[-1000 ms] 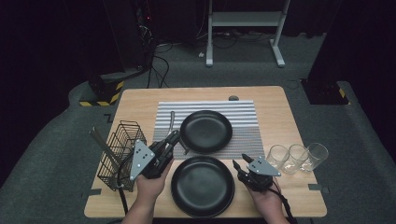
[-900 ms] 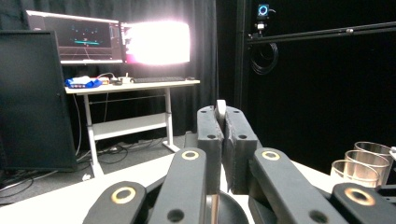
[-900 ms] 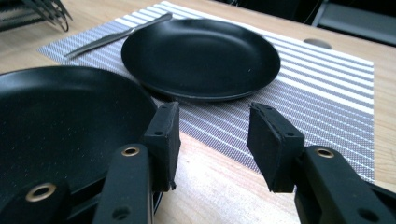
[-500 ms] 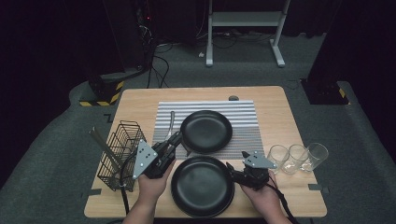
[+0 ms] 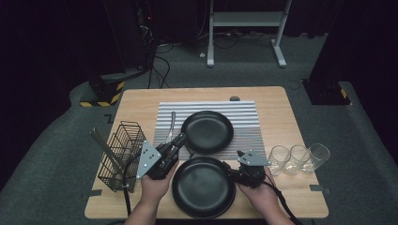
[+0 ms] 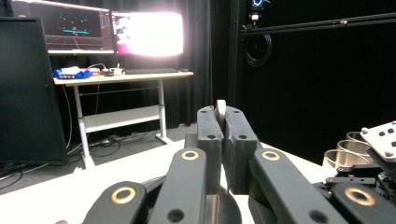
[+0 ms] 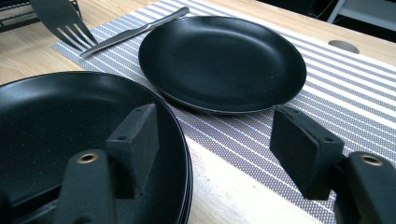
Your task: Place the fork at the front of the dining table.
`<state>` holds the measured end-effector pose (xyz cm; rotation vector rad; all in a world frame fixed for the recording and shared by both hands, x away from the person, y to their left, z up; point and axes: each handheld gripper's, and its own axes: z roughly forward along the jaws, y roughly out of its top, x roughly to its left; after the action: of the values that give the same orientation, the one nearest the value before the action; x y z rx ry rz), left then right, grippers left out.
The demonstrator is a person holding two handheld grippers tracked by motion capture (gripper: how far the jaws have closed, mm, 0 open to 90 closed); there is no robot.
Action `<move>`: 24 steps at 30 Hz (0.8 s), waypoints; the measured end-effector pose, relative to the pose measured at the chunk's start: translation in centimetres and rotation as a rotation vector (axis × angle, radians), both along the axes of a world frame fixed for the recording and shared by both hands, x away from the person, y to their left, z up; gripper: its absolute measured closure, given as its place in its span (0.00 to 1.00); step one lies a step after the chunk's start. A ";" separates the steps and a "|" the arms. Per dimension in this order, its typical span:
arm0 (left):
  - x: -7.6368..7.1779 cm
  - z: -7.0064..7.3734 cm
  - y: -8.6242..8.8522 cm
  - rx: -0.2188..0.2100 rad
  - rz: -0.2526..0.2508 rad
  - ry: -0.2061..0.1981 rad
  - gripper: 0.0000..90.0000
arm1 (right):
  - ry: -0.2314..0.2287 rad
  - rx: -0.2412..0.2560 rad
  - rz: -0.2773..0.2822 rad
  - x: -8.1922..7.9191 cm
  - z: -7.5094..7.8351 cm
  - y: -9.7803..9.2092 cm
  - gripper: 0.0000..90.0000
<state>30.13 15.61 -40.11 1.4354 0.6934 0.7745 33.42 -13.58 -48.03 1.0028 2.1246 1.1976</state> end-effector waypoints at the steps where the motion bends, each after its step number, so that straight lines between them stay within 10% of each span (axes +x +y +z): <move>1: 0.0 0.0 0.0 -0.001 -0.002 0.002 0.96 | 0.008 -0.001 0.005 0.1 0.0 0.1 0.35; 24: 0.2 -0.8 -1.4 0.010 -0.038 0.025 0.96 | -0.017 0.040 0.047 0.3 1.2 2.1 0.34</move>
<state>30.31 14.23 -40.93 1.4655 0.6799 0.7326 33.74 -11.53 -46.80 0.9611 2.1295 1.2712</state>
